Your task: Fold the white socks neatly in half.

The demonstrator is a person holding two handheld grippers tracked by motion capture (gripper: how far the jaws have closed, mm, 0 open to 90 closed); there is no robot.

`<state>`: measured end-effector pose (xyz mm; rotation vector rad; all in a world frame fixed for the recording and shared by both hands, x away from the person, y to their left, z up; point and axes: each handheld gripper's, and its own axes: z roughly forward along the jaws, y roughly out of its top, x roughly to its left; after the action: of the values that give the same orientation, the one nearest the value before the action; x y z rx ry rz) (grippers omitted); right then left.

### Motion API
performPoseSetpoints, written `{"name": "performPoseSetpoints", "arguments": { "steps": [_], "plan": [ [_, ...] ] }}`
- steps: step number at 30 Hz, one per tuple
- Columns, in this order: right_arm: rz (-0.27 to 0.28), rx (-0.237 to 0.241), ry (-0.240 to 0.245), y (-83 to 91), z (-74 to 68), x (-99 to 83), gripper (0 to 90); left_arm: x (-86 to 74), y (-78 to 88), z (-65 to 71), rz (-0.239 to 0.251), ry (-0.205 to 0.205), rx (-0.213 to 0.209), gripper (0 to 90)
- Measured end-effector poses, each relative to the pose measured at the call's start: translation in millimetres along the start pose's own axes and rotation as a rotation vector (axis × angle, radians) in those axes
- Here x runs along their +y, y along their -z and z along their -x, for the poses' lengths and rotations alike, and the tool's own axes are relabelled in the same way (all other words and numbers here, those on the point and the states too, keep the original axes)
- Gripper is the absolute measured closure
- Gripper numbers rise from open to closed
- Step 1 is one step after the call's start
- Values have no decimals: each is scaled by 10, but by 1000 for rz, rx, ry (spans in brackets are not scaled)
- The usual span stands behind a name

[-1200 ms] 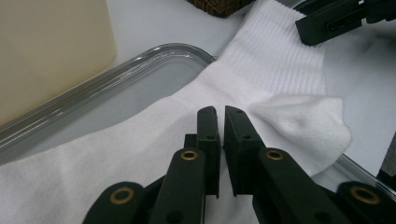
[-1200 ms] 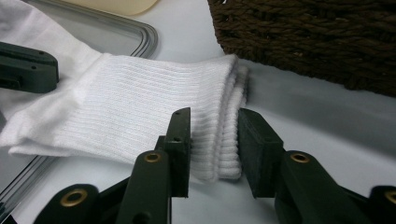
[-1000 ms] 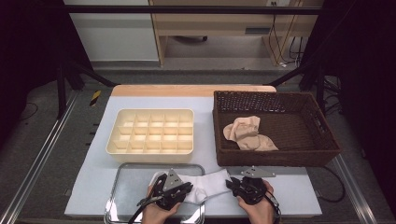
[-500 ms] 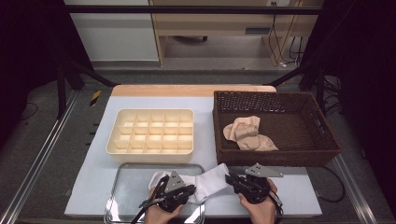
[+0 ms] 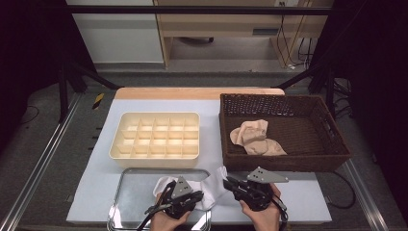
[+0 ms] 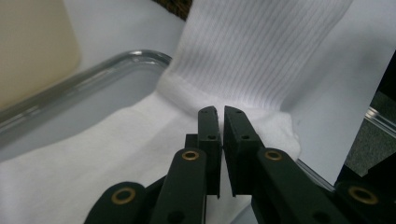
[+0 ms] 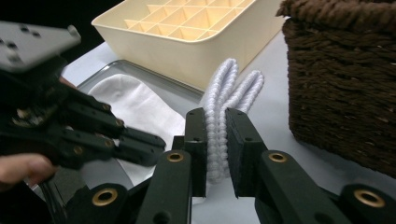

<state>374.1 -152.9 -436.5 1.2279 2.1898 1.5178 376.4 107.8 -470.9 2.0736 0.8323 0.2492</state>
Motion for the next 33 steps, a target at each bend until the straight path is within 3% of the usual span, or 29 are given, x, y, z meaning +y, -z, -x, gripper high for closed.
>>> {"name": "performPoseSetpoints", "arguments": {
  "steps": [8, 17, 24, 31, 33],
  "plan": [
    [-2, -3, 8, 4, -31, 53, 798, -13, 415, -350, 75, 83, 76, 868],
    [-6, 31, 15, -80, -151, 150, 799, -170, 896, -679, 115, 143, 211, 872],
    [-14, 61, 5, -178, -253, 201, 798, -399, 912, -742, 73, 160, 247, 871],
    [-33, 104, 24, -365, -431, 241, 798, -461, 858, -703, 44, 138, 258, 871],
    [-56, 114, 33, -491, -534, 251, 797, -467, 850, -699, 41, 136, 258, 871]
  ]
}}
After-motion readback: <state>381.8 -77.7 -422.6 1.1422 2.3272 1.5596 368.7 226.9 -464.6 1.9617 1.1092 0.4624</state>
